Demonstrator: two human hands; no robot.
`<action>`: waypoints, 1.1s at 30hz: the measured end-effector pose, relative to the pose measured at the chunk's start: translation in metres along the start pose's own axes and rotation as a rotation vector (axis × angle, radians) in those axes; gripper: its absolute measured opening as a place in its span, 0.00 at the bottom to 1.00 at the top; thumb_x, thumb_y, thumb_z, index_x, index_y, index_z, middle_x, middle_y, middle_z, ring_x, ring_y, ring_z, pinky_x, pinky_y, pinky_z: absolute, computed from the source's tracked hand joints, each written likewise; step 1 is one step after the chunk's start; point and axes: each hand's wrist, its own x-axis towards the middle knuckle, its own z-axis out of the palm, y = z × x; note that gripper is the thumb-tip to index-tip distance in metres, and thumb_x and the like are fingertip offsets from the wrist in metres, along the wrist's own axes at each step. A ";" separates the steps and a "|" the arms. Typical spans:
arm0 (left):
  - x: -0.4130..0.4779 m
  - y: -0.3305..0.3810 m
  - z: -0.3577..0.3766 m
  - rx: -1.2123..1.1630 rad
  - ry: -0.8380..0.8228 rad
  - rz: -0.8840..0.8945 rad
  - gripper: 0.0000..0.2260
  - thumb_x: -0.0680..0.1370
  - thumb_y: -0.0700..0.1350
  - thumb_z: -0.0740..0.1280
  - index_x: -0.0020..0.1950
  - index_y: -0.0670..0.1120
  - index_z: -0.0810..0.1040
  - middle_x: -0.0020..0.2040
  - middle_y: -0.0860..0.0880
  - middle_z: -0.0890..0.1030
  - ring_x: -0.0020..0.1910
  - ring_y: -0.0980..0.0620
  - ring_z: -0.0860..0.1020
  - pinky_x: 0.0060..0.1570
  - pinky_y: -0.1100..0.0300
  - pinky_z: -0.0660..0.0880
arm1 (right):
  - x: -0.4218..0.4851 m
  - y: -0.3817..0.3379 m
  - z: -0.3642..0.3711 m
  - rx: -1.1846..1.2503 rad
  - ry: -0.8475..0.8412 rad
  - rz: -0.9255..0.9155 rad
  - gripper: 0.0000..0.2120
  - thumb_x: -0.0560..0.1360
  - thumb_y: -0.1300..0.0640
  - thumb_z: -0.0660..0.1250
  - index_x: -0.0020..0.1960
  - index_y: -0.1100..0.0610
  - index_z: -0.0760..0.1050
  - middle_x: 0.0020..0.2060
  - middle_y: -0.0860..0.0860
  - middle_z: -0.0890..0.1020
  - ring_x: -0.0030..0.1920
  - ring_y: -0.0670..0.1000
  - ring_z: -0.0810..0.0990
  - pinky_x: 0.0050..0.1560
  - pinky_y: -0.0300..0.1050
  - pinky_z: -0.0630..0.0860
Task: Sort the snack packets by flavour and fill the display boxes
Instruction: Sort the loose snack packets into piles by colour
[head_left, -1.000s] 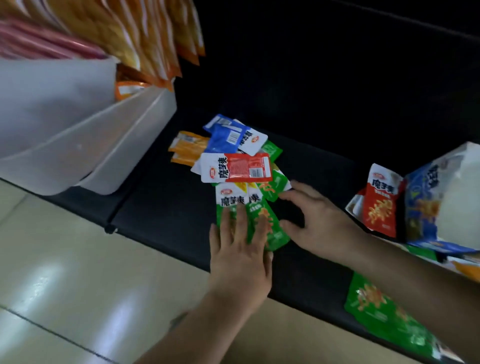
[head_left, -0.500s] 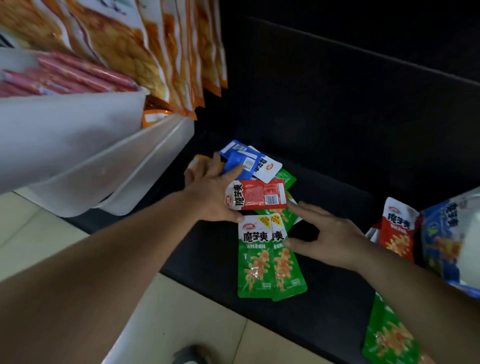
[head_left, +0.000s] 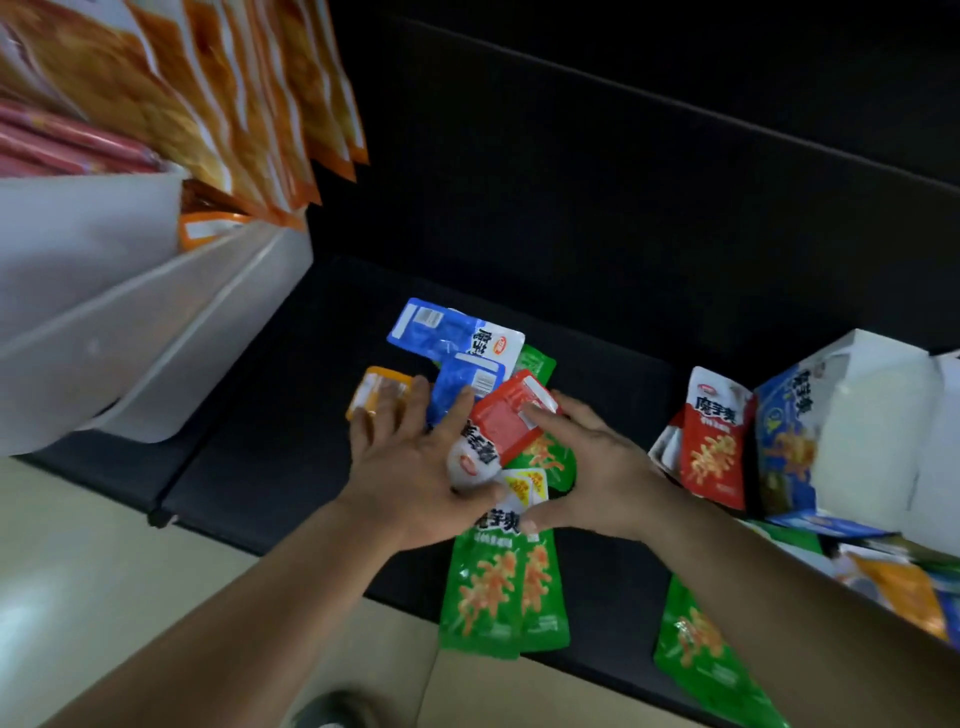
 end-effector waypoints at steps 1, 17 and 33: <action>-0.005 0.003 0.001 -0.040 -0.001 0.023 0.47 0.69 0.82 0.51 0.80 0.66 0.33 0.84 0.48 0.35 0.81 0.41 0.32 0.78 0.36 0.35 | 0.000 0.004 0.002 0.045 0.041 -0.009 0.54 0.60 0.39 0.85 0.80 0.35 0.60 0.80 0.32 0.51 0.77 0.40 0.60 0.75 0.40 0.63; -0.045 0.006 0.047 -0.238 0.580 0.047 0.28 0.72 0.50 0.75 0.72 0.52 0.74 0.68 0.50 0.77 0.68 0.46 0.72 0.62 0.42 0.73 | -0.016 0.008 -0.001 0.301 0.300 0.032 0.32 0.78 0.55 0.74 0.76 0.35 0.67 0.79 0.42 0.64 0.78 0.44 0.63 0.75 0.45 0.66; -0.068 0.074 -0.012 -1.418 0.153 -0.209 0.06 0.83 0.45 0.69 0.49 0.45 0.83 0.39 0.47 0.85 0.32 0.55 0.78 0.33 0.63 0.75 | -0.066 -0.002 0.025 -0.027 0.579 -0.321 0.27 0.71 0.66 0.77 0.68 0.52 0.81 0.68 0.49 0.80 0.68 0.49 0.80 0.64 0.53 0.81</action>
